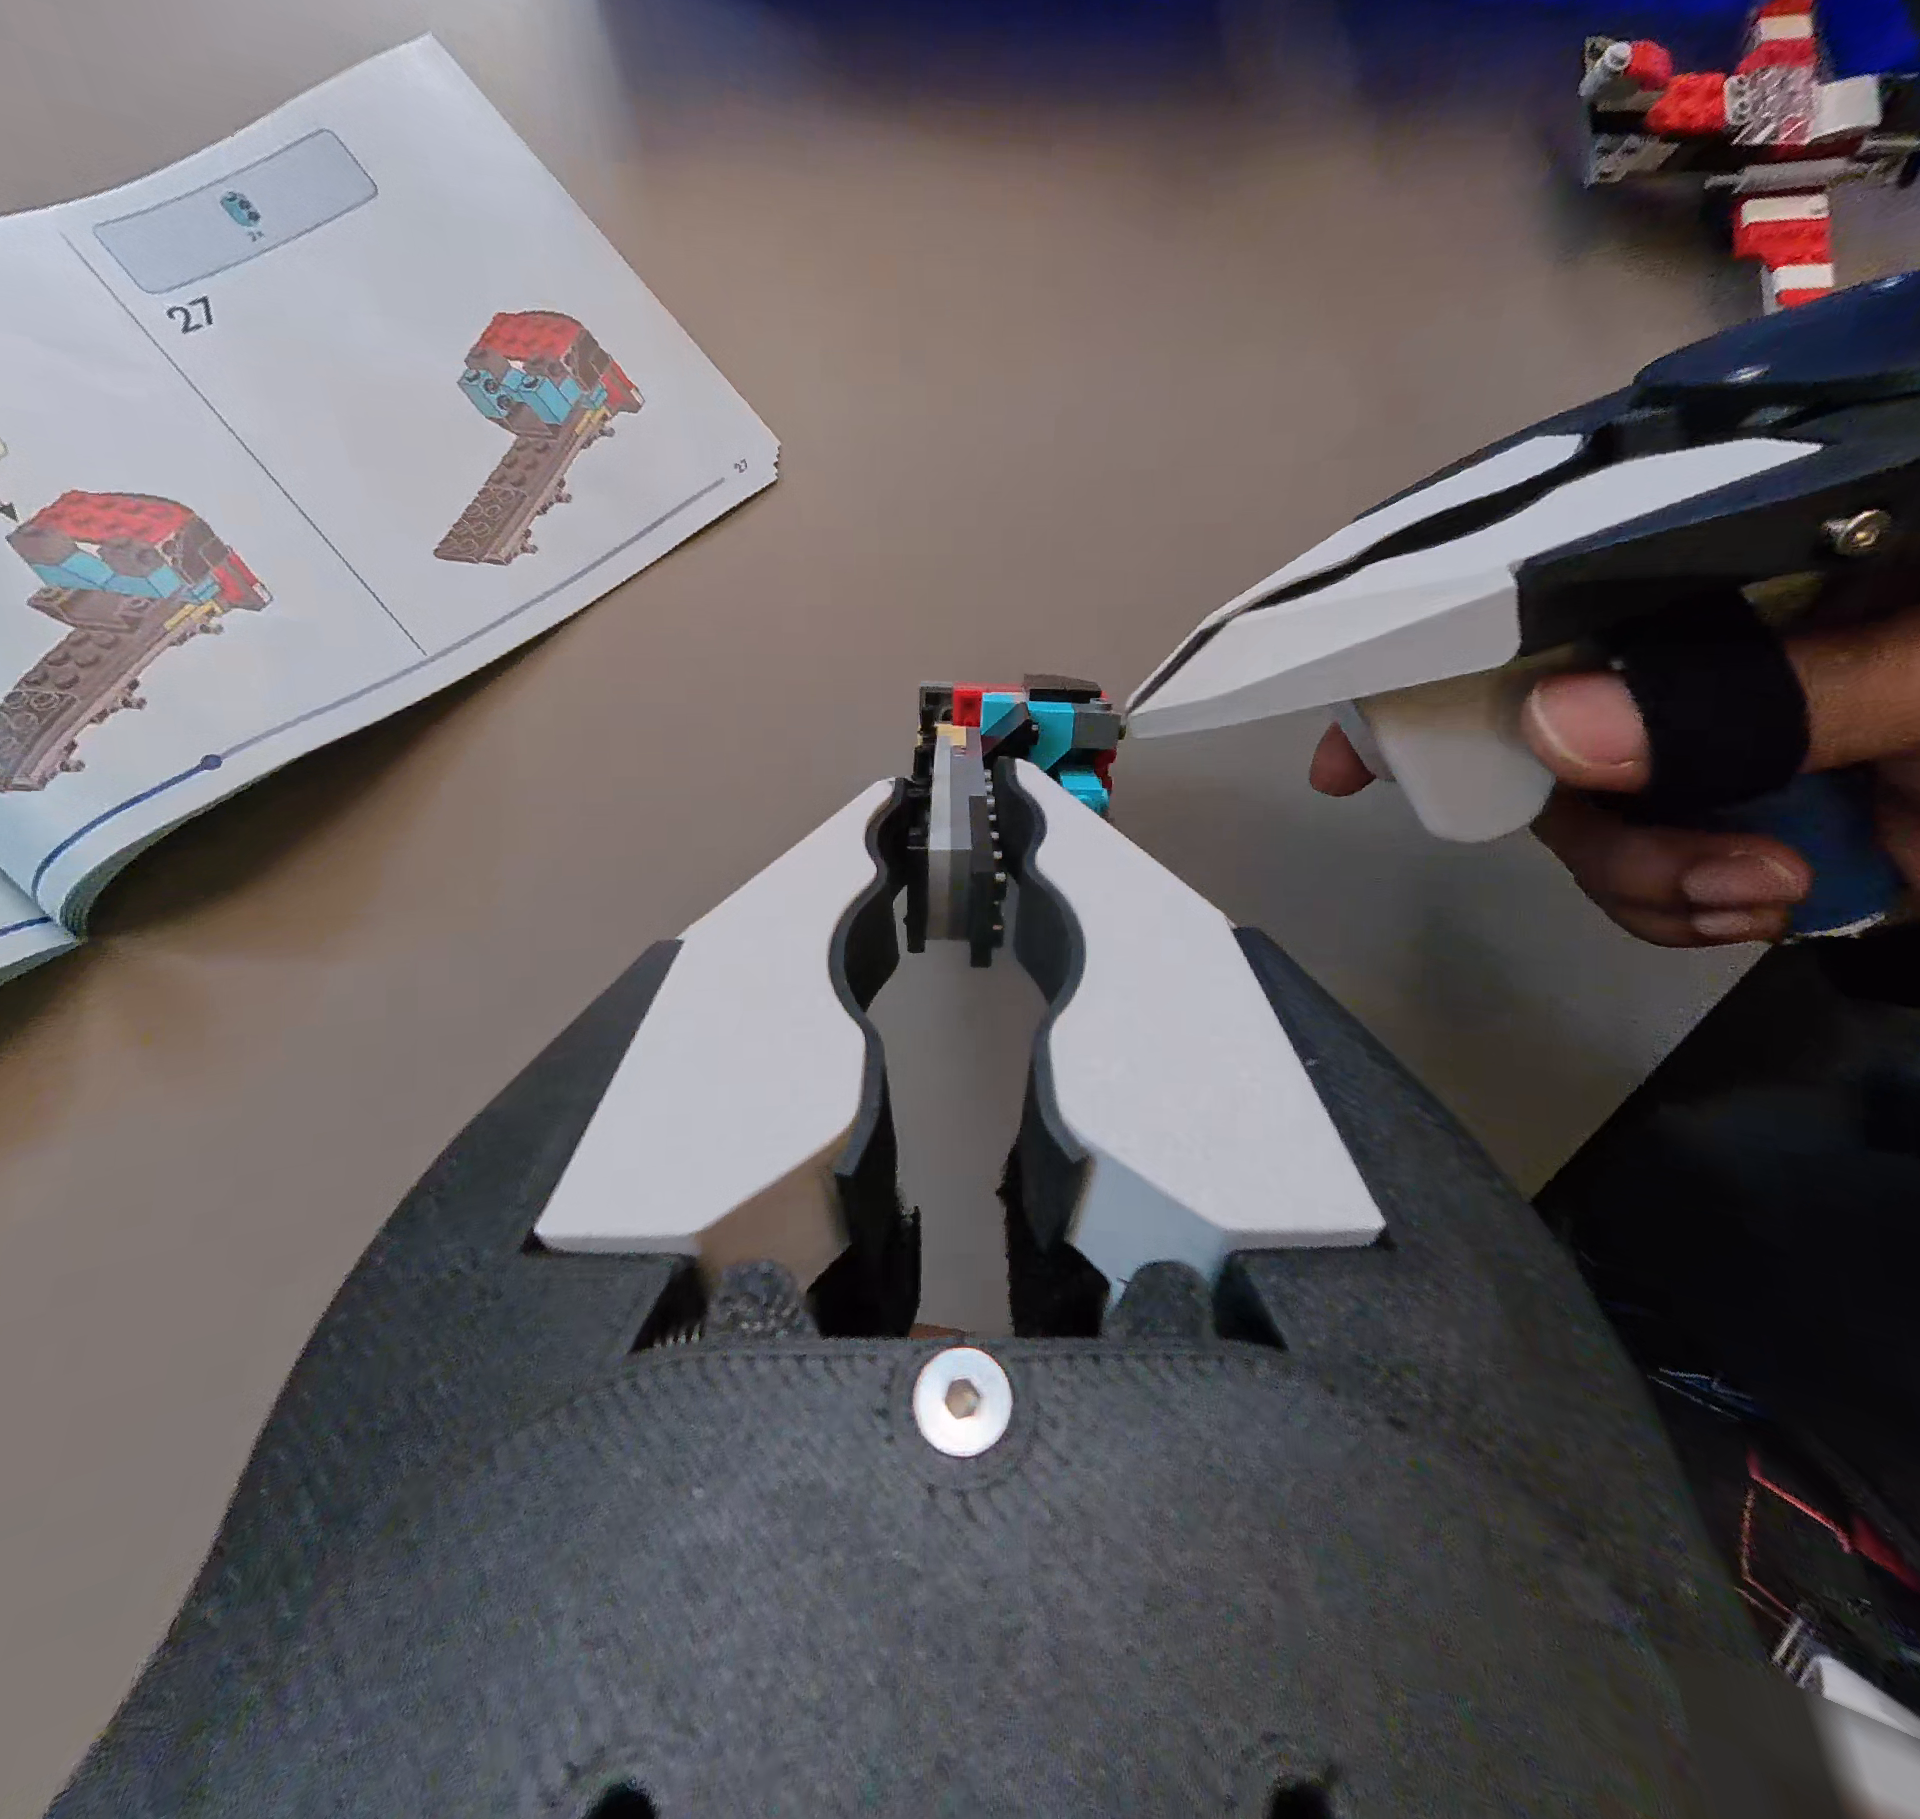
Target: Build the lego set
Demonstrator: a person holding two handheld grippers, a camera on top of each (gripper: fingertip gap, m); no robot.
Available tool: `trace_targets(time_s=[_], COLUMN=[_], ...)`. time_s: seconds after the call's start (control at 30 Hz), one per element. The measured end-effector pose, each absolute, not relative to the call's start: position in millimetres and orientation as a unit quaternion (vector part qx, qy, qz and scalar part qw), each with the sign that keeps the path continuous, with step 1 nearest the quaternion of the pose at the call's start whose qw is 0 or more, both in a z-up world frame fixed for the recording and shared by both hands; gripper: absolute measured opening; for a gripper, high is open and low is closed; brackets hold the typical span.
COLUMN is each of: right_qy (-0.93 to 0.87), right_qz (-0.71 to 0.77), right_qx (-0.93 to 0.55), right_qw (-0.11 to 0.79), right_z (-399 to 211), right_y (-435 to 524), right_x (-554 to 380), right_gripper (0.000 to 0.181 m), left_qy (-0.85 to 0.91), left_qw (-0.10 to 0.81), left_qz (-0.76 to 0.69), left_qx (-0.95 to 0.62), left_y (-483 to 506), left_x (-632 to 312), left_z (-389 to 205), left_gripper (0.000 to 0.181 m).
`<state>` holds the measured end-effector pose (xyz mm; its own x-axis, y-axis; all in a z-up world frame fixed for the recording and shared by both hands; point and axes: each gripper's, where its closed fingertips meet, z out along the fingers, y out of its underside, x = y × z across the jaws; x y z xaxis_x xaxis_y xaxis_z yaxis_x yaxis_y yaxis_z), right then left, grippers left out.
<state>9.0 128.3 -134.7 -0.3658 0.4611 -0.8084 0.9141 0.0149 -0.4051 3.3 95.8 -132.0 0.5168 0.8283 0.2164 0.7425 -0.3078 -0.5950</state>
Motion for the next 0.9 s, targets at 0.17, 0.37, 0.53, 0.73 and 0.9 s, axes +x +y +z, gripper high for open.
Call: trace_targets(time_s=[0.17,0.37,0.53,0.73,0.9], right_qy=[0.676,0.748,0.718,0.759,0.779], right_qz=[-0.518,-0.525,-0.579,-0.620,-0.618], right_qx=[0.466,0.348,0.314,0.194,0.098], right_qw=[0.240,0.206,0.227,0.042,-0.030], right_z=[-127,-141,-122,-110,-106], right_y=[135,150,156,171,165], right_x=[7,5,8,-5,-11], right_gripper=[0.019,0.051,0.062,0.068,0.073], left_qy=[-0.486,-0.458,-0.483,-0.559,-0.598], left_qw=[0.325,0.333,0.418,0.528,0.556], left_qz=[0.046,0.000,-0.054,-0.162,-0.221], left_qx=[-0.810,-0.824,-0.768,-0.618,-0.534], left_y=[97,103,111,109,115], left_x=[1,1,-11,-15,-8], left_z=[-135,-127,-105,-95,-97], left_gripper=[0.015,0.015,0.015,0.015,0.015])
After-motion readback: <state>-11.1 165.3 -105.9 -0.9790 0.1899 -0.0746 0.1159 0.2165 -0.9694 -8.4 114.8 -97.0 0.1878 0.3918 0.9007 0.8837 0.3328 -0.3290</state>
